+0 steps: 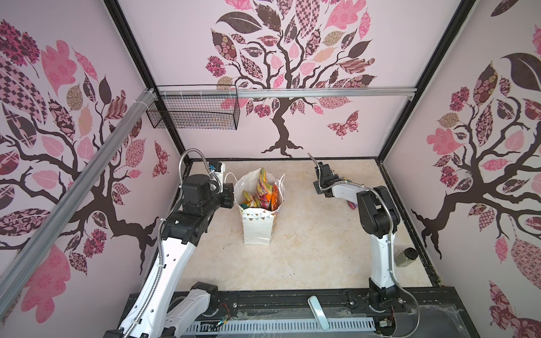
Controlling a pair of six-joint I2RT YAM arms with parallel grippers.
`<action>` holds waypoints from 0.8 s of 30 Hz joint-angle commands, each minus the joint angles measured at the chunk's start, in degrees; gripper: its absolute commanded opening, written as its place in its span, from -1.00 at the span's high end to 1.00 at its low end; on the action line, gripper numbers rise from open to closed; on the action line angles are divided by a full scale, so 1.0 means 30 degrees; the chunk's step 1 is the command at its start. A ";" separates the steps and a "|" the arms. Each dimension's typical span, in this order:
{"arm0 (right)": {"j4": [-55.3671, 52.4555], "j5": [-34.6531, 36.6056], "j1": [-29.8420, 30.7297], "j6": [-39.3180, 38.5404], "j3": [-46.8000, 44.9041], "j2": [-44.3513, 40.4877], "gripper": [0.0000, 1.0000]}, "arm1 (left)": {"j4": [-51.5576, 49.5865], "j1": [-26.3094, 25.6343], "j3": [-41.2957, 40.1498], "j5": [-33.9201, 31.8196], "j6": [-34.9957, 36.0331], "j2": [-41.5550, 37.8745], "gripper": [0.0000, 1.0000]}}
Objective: Place the snacks into the paper bag
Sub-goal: Pick up the snack from the top-right of the table.
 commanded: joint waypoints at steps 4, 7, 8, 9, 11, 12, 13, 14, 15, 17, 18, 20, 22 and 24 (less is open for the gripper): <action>-0.0508 0.0078 0.0266 -0.1156 0.1256 0.1472 -0.75 | 0.0691 0.0128 -0.0254 0.0094 0.0056 0.0000 1.00; -0.0178 0.0776 0.0233 -0.1273 0.1427 0.1678 -0.75 | 0.0685 0.0127 -0.0255 0.0065 0.0042 0.0001 1.00; -0.0060 0.0992 0.0246 -0.1408 0.1565 0.1751 -0.76 | 0.0688 0.0117 -0.0256 0.0064 0.0041 0.0000 1.00; 0.0047 0.1248 0.0248 -0.1526 0.1770 0.1878 -0.76 | 0.0692 0.0105 -0.0256 0.0067 0.0056 0.0013 1.00; 0.0071 0.1379 0.0245 -0.1803 0.2289 0.2166 -0.75 | 0.0689 0.0114 -0.0247 0.0065 0.0058 0.0004 1.00; 0.0056 0.1424 0.0247 -0.1935 0.2584 0.2372 -0.74 | 0.0674 0.0125 -0.0235 0.0065 0.0060 -0.0004 1.00; -0.0023 0.1525 0.0247 -0.2074 0.2976 0.2612 -0.72 | 0.0661 0.0128 -0.0222 0.0051 0.0090 -0.0014 1.00; -0.0117 0.1612 0.0240 -0.2193 0.3261 0.2808 -0.71 | 0.0638 0.0114 -0.0270 0.0013 0.0066 -0.0031 1.00; -0.0234 0.1770 0.0231 -0.2274 0.3573 0.3017 -0.69 | 0.0656 0.0128 -0.0257 -0.0028 0.0081 -0.0057 1.00; -0.0417 0.1737 0.0174 -0.2316 0.3963 0.3256 -0.64 | 0.0660 0.0128 -0.0257 -0.0097 0.0112 -0.0076 1.00; -0.0498 0.1723 0.0160 -0.2243 0.4043 0.3307 -0.59 | 0.0637 0.0121 -0.0259 -0.0086 0.0113 -0.0068 1.00; -0.0565 0.1602 0.0087 -0.2141 0.4047 0.3281 -0.47 | 0.0644 0.0125 -0.0260 -0.0141 0.0117 -0.0060 1.00; -0.0756 0.1522 0.0044 -0.1924 0.4047 0.3253 -0.30 | 0.0636 0.0105 -0.0267 -0.0141 0.0115 -0.0060 1.00; -0.0937 0.1465 -0.0030 -0.1719 0.4097 0.3200 -0.15 | 0.0653 0.0126 -0.0260 -0.0104 0.0109 -0.0063 1.00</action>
